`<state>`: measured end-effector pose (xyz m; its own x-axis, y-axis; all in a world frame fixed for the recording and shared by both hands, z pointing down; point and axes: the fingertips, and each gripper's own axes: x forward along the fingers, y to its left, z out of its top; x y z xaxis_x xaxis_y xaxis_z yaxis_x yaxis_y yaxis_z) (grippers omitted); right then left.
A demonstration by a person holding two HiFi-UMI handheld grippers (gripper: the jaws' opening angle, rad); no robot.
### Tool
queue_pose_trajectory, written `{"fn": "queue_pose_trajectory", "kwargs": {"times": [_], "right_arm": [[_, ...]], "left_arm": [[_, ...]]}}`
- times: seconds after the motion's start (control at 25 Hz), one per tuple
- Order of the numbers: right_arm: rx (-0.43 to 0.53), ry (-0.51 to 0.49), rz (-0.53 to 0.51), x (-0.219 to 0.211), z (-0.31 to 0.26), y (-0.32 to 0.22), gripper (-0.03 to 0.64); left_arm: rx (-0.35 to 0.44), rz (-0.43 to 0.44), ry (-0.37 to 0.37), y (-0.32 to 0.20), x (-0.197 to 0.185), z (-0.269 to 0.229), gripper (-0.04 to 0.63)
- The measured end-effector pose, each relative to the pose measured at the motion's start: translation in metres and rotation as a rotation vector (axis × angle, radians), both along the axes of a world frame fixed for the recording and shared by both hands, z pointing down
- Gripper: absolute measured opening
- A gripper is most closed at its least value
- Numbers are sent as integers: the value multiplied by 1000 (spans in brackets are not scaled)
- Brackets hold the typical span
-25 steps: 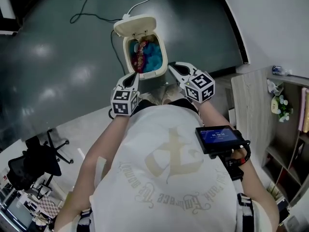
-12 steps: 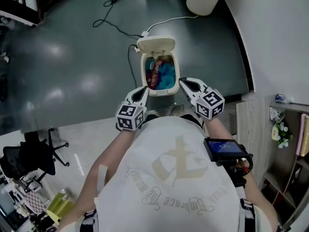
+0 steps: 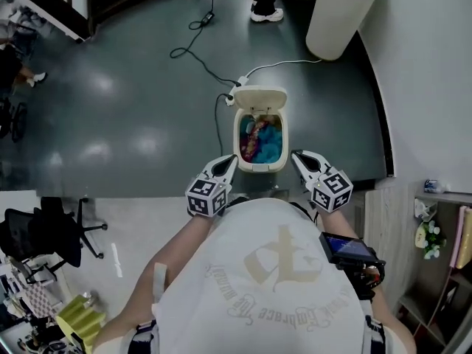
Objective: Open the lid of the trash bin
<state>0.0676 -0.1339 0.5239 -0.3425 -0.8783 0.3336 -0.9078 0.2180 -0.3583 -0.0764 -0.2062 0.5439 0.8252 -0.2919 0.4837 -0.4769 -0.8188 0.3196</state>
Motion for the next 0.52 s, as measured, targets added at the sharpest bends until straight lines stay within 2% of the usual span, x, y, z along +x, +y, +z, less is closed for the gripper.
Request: {"fn": "queue_pose_trajectory", "kwargs": {"times": [0.52], "right_arm": [[0, -21, -6, -1, 3, 7, 5]], "left_arm": [[-17, 26, -12, 16, 9, 0, 14]]}}
